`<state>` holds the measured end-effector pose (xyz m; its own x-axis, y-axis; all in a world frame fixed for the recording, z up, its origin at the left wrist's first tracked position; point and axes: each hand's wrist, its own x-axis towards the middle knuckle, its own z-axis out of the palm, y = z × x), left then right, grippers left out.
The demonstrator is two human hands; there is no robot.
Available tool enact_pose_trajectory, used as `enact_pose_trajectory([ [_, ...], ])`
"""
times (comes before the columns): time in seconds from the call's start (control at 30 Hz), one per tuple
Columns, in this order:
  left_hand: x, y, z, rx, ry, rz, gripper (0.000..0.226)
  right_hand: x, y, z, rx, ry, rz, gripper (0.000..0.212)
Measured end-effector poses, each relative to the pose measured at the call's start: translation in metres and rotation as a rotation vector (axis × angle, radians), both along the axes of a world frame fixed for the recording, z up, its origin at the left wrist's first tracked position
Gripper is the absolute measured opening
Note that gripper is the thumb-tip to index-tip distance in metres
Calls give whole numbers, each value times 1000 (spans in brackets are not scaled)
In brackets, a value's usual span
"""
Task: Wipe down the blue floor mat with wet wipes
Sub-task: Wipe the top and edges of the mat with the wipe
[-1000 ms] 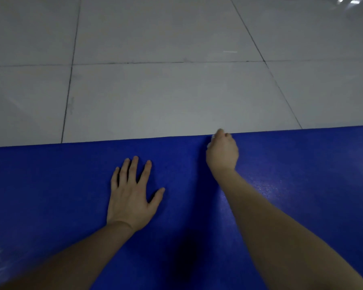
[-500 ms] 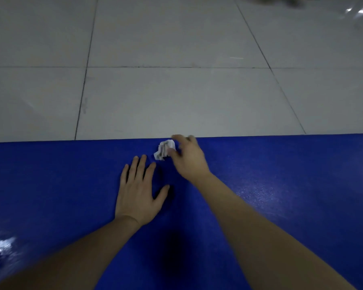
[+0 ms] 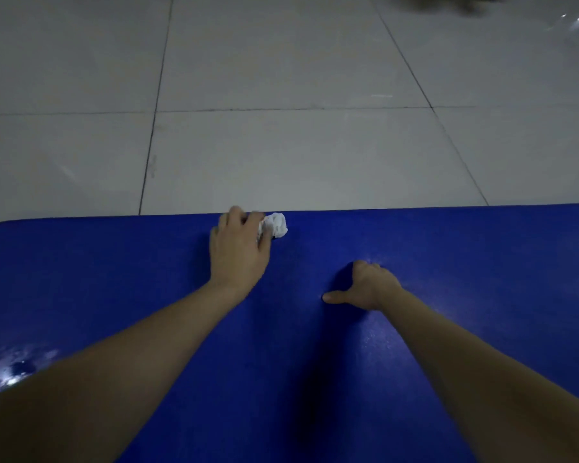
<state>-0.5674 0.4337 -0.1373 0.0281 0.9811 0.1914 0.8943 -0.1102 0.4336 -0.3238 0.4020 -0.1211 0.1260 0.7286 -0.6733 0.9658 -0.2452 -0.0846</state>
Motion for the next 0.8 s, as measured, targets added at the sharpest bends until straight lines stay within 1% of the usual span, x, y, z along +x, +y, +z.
enact_pose_trajectory([
  [0.07, 20, 21, 4, -126, -99, -47, 19, 1, -3, -2, -2, -9, 14, 107],
  [0.13, 37, 37, -5, -270, -124, -6, 12, 1, -3, -2, -5, -10, 18, 107],
  [0.17, 44, 41, -9, -311, -130, 28, 12, 0, -3, -2, -4, -7, 18, 106],
  [0.23, 62, 48, -11, -315, -175, 21, 12, -1, 0, -3, 12, -4, 9, 103],
  [0.3, 83, 48, -11, -290, -208, -60, 13, -2, 0, -3, 17, -5, 1, 97],
  [0.4, 100, 48, -12, -275, -142, -140, 13, 0, 3, -9, 9, 0, -13, 88],
  [0.43, 101, 49, -12, -262, -85, -184, 13, 2, 4, -11, 17, 4, -12, 87],
  [0.5, 94, 51, -11, -224, 100, -305, 14, 4, 6, -14, 32, 10, -5, 86],
  [0.57, 82, 56, -11, -209, 194, -356, 14, 6, 5, -14, 37, 20, -13, 86],
  [0.67, 55, 65, -15, -214, 155, -302, 11, 7, 4, -11, 60, 16, -9, 85],
  [0.8, -5, 66, -19, -241, 124, -162, 9, 8, 7, -11, 40, 8, 8, 91],
])
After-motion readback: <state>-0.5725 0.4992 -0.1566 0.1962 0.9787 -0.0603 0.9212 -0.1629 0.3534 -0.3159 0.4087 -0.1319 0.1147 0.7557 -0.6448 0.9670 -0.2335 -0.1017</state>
